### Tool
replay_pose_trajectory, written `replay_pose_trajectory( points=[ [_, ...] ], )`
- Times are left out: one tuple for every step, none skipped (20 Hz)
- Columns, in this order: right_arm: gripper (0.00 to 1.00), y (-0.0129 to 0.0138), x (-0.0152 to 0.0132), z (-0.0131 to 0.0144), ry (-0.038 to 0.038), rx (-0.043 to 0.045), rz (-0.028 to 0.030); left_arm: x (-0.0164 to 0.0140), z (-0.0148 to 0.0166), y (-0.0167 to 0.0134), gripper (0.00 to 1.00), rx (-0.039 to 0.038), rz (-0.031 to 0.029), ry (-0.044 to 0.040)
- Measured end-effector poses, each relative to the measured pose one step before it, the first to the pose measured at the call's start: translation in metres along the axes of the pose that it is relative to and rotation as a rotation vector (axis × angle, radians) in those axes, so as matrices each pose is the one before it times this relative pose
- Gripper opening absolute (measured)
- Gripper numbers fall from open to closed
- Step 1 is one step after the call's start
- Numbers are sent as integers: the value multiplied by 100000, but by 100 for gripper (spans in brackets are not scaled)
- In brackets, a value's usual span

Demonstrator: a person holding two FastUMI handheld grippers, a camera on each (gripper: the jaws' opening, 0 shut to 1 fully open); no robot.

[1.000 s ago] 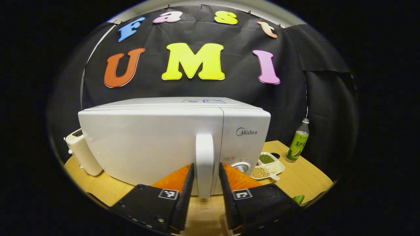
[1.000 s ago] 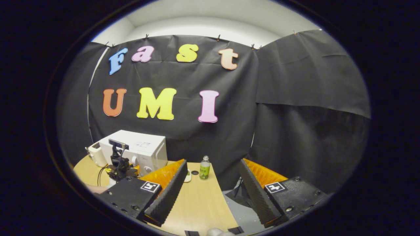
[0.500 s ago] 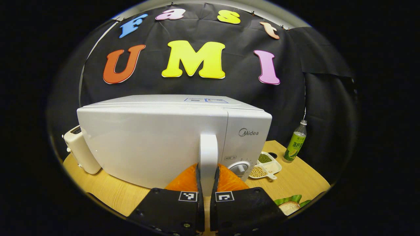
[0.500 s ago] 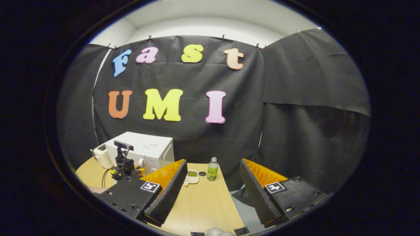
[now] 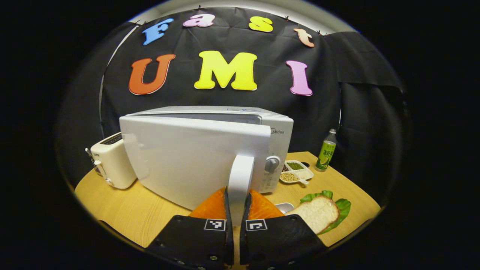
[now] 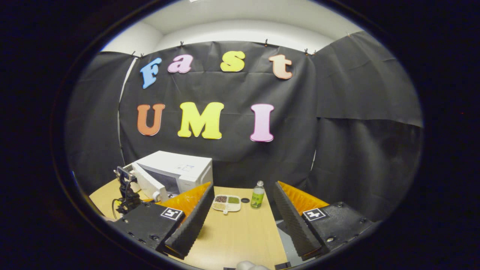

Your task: Open the microwave oven with the left hand, put the food in, and close the microwave oven.

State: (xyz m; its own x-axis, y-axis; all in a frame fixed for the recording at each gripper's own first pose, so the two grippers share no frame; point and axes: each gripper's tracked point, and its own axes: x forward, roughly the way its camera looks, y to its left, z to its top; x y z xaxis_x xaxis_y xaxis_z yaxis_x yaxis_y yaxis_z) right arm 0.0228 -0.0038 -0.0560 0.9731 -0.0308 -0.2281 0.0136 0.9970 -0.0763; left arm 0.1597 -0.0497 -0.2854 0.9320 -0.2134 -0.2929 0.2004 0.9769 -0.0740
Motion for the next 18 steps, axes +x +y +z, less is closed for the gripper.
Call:
replay_pose_trajectory(
  points=[
    [96, 484, 65, -242, 332, 306, 1579, -991, -253, 522, 6, 20, 1111, 325],
    [96, 407, 82, -174, 329, 354, 1561, -914, -384, 570, 9, 637, 987, 407],
    [96, 381, 11, -158, 49, 444, 1413, -762, -138, 492, 14, 836, 650, 219],
    [96, 357, 25, -261, 295, 50, 1222, -725, -190, 615, 16, 498, 885, 645],
    [96, 263, -1, -146, 37, -291, 871, -710, 288, 749, 21, 413, 1205, -1498],
    [96, 208, -36, -319, 371, 13, 668, -505, 270, 750, 25, 511, 1552, -889],
    [96, 329, -83, -114, 163, 661, 1138, -166, -108, 897, 32, 756, 1831, 186],
    [96, 221, -117, -118, 61, 773, 631, -167, 70, 594, 43, -92, 829, 156],
    [96, 180, -74, -86, 76, 153, 487, -258, 159, 542, 61, -30, 1189, -123],
    [96, 108, -37, -214, -121, -241, 173, -263, 185, 660, 78, 212, 1451, -119],
    [96, 215, -146, -77, 12, -427, 326, -152, 14, 137, 92, 237, 173, 218],
    [96, 253, -143, -142, -70, -358, 459, -255, -131, 223, 96, 284, 311, 888],
    [96, 253, -141, 33, -93, -231, 499, -263, 63, 217, 98, 809, 836, -2],
    [96, 292, -64, -76, -151, -308, 429, -417, 47, 279, 98, 969, 710, -52],
    [96, 260, -11, -30, 23, -27, 508, -260, -35, 391, 98, 502, 616, -32],
    [96, 419, 41, -119, 15, 332, 902, -518, -194, 427, 98, -152, 517, 570],
    [96, 412, 53, -182, 238, 147, 829, -511, -101, 507, 98, -318, 556, 333],
    [96, 443, 163, -337, 603, -42, 821, -470, -186, 567, 98, -88, 563, 435]
  ],
)
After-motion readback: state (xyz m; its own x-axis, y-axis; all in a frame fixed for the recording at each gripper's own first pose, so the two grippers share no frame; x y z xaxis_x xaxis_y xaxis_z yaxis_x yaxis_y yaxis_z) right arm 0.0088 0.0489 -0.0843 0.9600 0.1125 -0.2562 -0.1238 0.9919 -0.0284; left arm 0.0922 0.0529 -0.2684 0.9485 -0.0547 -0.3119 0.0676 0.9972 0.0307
